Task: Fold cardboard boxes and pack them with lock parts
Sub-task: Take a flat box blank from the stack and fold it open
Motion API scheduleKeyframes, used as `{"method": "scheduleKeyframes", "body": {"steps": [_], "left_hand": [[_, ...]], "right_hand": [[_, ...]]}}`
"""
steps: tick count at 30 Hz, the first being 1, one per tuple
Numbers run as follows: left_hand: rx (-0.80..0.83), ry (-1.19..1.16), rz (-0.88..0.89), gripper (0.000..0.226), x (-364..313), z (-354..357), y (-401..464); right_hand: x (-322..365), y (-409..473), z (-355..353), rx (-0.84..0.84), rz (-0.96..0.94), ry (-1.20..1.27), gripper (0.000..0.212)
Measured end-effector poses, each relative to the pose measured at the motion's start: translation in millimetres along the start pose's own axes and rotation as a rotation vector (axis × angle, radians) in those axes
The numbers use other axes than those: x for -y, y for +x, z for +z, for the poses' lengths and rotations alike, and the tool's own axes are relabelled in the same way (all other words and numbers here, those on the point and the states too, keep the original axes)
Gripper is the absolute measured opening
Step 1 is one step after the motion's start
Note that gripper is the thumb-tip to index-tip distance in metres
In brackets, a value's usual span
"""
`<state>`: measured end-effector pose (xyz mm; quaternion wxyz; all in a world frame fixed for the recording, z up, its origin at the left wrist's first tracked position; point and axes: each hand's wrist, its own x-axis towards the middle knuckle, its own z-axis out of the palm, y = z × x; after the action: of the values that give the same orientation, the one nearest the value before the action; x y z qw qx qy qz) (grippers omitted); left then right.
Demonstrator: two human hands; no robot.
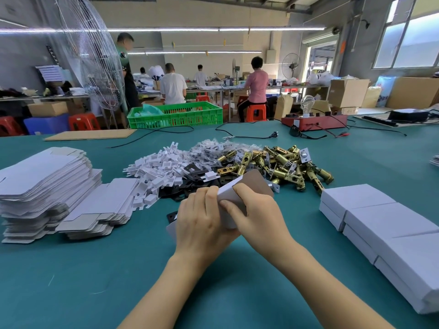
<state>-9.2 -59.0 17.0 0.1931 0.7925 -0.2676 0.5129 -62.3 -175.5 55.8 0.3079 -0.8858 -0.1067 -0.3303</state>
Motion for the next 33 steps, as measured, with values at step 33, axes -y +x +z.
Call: {"method": "scheduleKeyframes", "body": {"steps": [33], "left_hand": [[0.334, -1.000, -0.619, 0.021, -26, -10, 7]], "right_hand": [[-21, 3, 3, -0.284, 0.397, 0.660, 0.046]]}}
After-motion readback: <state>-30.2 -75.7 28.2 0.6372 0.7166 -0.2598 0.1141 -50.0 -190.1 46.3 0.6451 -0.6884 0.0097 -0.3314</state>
